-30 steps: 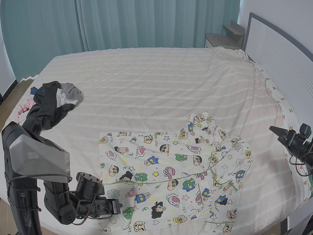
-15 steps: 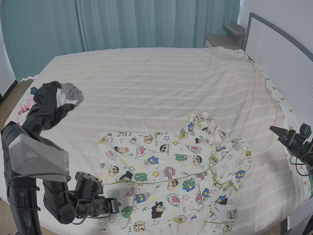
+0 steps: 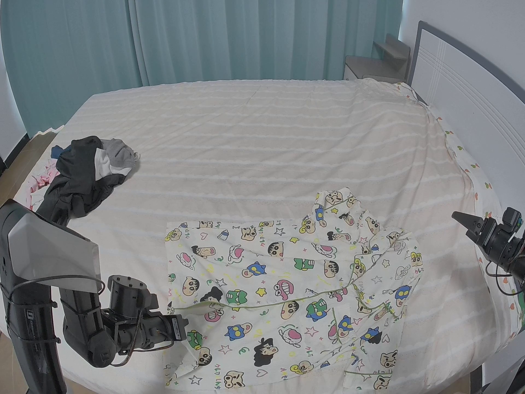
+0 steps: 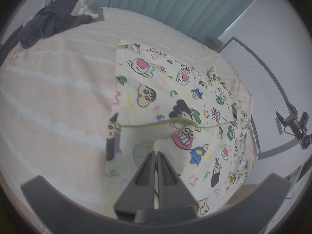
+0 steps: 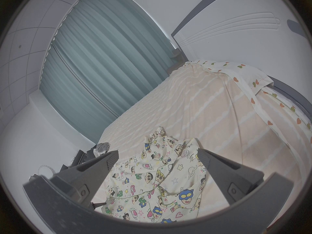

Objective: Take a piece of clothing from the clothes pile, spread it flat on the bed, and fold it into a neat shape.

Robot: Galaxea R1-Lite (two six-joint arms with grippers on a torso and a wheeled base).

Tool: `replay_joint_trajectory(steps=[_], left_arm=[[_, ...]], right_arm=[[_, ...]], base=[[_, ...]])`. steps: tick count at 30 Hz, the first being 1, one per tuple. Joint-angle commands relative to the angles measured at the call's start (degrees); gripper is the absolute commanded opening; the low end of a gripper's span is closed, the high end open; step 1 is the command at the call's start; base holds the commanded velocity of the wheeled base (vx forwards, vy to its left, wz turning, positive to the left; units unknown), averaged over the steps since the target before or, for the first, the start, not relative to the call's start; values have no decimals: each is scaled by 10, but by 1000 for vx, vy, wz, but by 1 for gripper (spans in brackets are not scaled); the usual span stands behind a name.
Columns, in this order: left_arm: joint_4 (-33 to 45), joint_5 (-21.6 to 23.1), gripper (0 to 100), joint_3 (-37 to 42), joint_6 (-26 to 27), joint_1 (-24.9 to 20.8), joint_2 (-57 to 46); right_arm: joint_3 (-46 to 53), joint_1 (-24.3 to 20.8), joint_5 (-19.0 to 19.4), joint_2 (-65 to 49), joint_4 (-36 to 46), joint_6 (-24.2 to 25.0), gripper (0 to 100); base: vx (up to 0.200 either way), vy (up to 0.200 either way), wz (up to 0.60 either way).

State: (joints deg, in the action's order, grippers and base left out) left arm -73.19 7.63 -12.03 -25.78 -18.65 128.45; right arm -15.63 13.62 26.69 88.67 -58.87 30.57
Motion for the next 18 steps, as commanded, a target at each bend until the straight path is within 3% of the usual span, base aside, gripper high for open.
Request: replay_joint_trajectory(steps=[1, 9, 18], left_arm=[[-3, -1, 0, -3, 5, 21, -4], [-63, -1, 0, -6, 13, 63, 1], [-67, 0, 0, -22, 13, 81, 11]], right_arm=[[1, 0, 0, 3, 0, 0, 100], [1, 0, 0, 4, 0, 0, 100], [1, 0, 0, 4, 0, 0, 100]], base=[[0, 0, 0], [0, 0, 0], [0, 0, 0]])
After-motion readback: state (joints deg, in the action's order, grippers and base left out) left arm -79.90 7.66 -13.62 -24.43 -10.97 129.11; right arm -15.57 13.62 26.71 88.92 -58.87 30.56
